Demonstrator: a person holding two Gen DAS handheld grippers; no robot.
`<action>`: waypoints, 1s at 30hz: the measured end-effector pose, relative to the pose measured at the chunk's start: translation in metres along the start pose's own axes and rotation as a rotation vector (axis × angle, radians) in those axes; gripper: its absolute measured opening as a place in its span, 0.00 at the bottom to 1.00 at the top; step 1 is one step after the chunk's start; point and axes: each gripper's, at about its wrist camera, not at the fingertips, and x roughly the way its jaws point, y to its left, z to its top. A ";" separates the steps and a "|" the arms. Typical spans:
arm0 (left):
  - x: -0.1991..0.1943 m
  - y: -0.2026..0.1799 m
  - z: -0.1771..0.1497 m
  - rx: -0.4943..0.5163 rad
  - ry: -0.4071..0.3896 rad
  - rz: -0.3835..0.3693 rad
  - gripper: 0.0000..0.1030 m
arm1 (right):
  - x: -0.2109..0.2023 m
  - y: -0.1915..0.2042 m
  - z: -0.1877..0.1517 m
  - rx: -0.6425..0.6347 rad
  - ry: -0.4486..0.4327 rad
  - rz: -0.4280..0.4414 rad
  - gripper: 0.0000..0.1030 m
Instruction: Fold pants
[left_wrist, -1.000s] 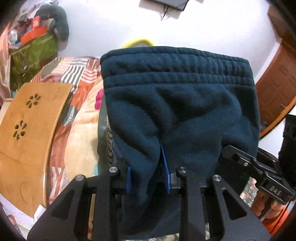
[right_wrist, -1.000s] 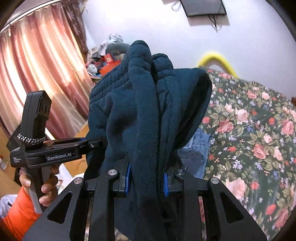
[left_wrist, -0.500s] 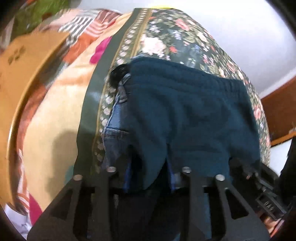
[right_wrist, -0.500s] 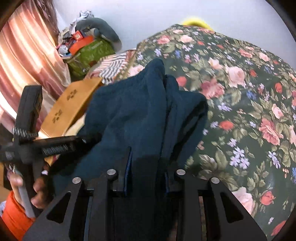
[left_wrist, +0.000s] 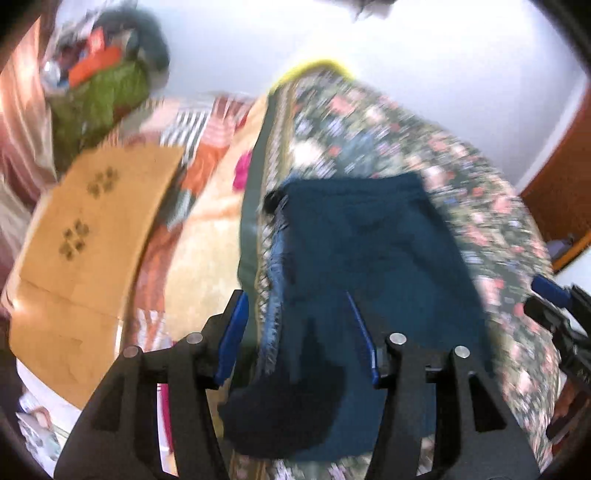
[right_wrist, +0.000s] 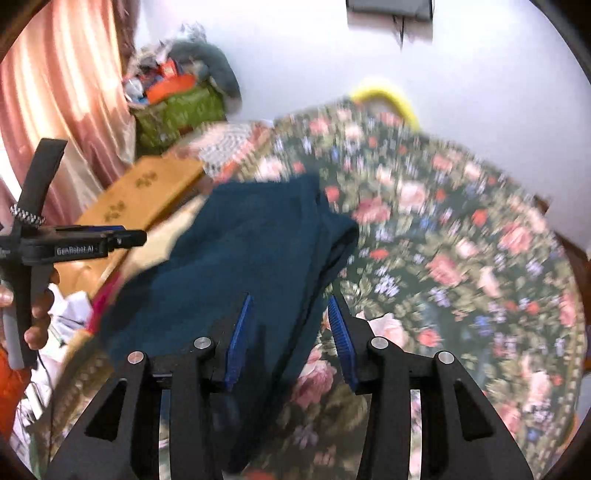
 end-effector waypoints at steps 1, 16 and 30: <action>-0.026 -0.006 -0.003 0.025 -0.046 -0.007 0.52 | -0.016 0.004 0.003 -0.001 -0.032 0.008 0.37; -0.319 -0.078 -0.097 0.171 -0.582 -0.102 0.52 | -0.263 0.096 -0.026 -0.070 -0.529 0.110 0.37; -0.406 -0.091 -0.204 0.130 -0.754 -0.054 0.65 | -0.329 0.132 -0.100 -0.012 -0.703 0.083 0.53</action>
